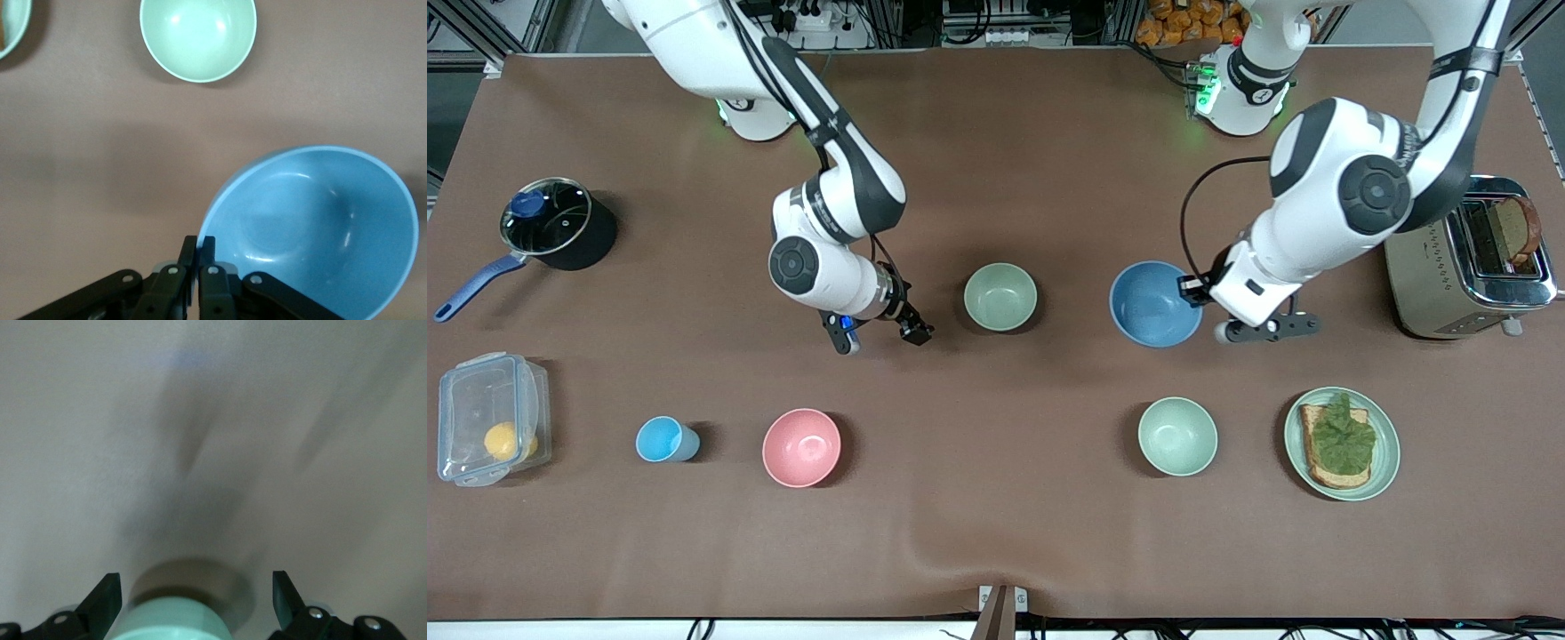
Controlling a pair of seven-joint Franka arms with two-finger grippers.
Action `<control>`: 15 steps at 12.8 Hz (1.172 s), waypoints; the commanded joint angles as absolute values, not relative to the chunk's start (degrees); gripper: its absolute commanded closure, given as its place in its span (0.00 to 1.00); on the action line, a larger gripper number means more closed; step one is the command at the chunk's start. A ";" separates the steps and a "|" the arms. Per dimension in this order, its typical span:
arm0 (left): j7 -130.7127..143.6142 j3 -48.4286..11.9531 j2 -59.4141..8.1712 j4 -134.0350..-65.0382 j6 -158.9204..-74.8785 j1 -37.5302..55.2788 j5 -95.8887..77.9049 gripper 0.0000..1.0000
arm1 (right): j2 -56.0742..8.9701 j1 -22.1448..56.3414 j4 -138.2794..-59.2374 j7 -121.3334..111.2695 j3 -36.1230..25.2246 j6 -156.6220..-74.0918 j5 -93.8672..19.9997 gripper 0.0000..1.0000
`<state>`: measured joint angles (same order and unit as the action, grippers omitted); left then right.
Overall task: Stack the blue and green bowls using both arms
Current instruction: 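Lift the blue bowl with the left gripper and carry it toward the green bowl, then lower the blue bowl into the green bowl with the left gripper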
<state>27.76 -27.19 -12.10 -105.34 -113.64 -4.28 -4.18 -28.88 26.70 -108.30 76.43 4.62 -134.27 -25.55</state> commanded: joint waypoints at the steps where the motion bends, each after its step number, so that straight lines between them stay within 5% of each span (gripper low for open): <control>1: 32.15 -27.25 -13.01 -105.03 -112.59 -2.55 -3.61 1.00 | -31.98 27.06 -108.28 77.08 5.54 -140.33 -32.92 0.00; 7: 40.32 -27.33 -14.76 -106.96 -114.86 0.96 -1.14 1.00 | -35.94 28.99 -106.71 76.55 6.15 -147.82 -43.57 0.00; 15: 57.81 -27.33 -18.63 -109.25 -125.67 10.27 -0.88 1.00 | -36.56 30.15 -105.82 75.94 6.06 -148.10 -45.44 0.00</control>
<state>53.27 -27.39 -17.66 -109.41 -123.61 8.32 -2.42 -35.78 29.95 -106.98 76.38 6.01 -147.70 -43.94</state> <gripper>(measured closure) 0.952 0.000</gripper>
